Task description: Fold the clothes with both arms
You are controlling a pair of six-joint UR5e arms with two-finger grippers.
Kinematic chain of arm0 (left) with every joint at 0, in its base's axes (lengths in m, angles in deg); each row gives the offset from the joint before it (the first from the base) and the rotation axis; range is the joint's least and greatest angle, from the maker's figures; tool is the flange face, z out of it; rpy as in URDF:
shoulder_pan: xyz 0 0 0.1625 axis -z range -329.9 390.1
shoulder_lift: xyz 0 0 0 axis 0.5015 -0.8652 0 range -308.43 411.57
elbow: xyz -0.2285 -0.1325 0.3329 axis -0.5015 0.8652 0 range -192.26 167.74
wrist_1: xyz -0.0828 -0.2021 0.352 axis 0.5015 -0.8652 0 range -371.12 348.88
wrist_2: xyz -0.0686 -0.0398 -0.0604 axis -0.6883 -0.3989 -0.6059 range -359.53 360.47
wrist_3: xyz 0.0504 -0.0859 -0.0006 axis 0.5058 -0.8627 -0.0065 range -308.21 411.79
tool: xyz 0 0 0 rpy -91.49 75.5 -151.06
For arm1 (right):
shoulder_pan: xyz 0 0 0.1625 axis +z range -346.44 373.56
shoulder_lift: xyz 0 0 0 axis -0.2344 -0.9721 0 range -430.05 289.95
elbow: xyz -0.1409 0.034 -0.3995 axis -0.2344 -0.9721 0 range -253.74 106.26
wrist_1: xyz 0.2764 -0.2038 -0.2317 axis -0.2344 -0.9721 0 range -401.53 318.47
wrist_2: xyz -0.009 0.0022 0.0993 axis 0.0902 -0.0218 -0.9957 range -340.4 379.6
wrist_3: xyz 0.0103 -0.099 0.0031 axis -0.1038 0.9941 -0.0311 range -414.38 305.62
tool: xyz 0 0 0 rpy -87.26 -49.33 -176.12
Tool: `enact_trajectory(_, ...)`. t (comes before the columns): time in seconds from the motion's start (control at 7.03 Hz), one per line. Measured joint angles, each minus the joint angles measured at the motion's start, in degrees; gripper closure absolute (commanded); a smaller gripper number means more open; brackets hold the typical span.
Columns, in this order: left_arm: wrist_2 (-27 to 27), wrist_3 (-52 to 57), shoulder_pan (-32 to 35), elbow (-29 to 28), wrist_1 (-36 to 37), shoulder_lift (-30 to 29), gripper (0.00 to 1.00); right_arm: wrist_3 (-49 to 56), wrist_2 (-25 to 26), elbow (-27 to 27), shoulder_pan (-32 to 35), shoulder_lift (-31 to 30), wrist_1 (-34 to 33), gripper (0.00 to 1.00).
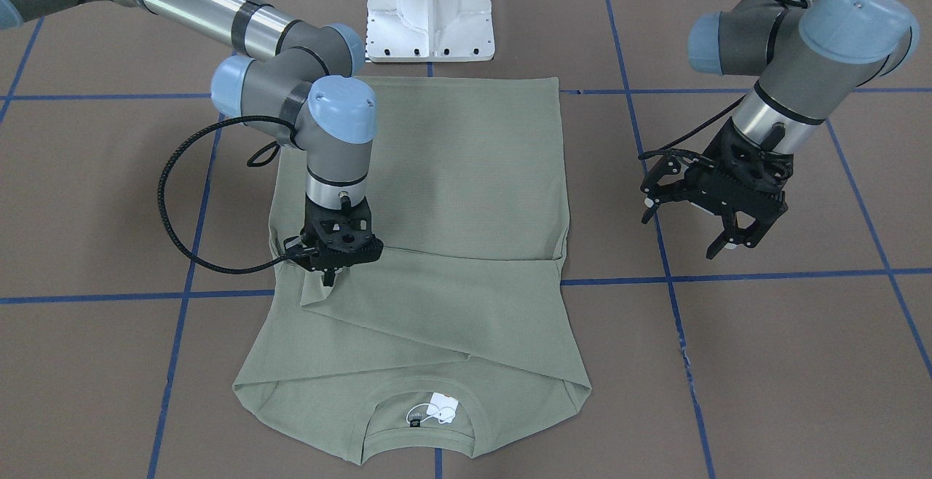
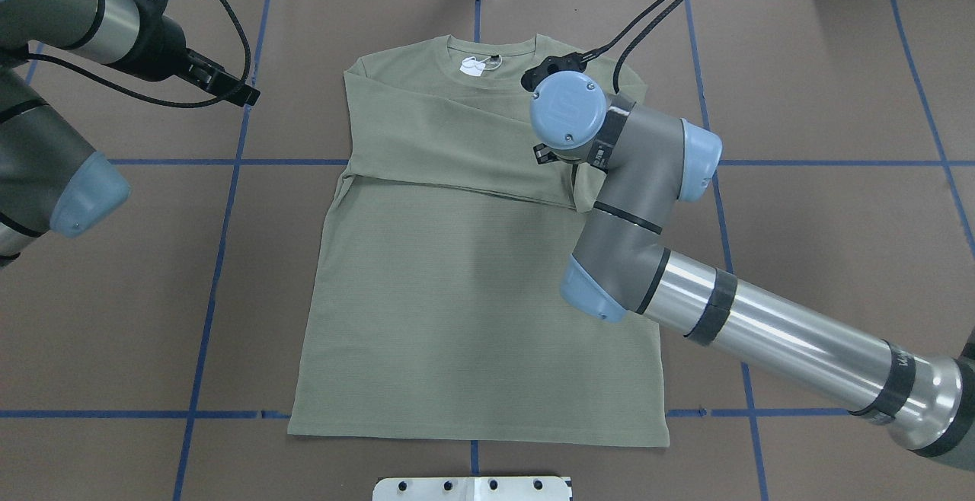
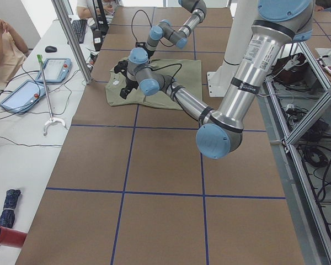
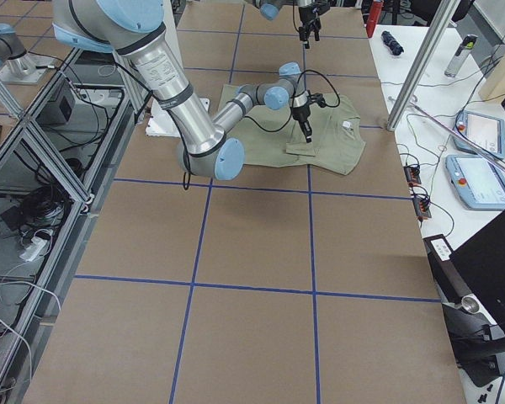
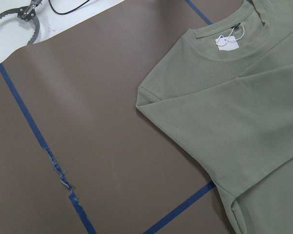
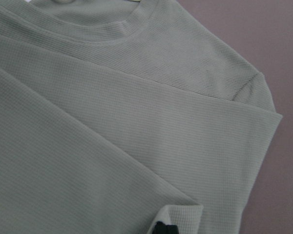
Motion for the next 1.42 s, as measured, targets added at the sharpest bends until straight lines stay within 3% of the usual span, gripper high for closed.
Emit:
enact_trajectory(0.28, 0.0, -0.6, -0.1, -0.6, -1.3, 0.0, 0.00, 3.4, 0.2, 4.2, 1.1, -5.2, 0.0, 1.00)
enact_trajectory(0.57, 0.1, -0.8, -0.1, -0.7, -1.6, 0.0, 0.00, 5.4, 0.5, 5.1, 1.5, -7.4, 0.1, 1.00)
enact_trajectory(0.71, 0.1, -0.8, -0.1, -0.7, -1.6, 0.0, 0.00, 6.0, 0.6, 5.1, 1.6, -7.7, 0.1, 0.22)
enact_trajectory(0.85, 0.1, -0.8, -0.1, -0.7, -1.6, 0.0, 0.00, 6.3, 0.7, 4.9, 1.5, -7.8, 0.3, 0.01)
enact_trajectory(1.42, 0.3, -1.4, -0.1, 0.0, -1.6, 0.0, 0.00, 6.0, -0.8, 8.2, 2.4, -8.3, 1.3, 0.00)
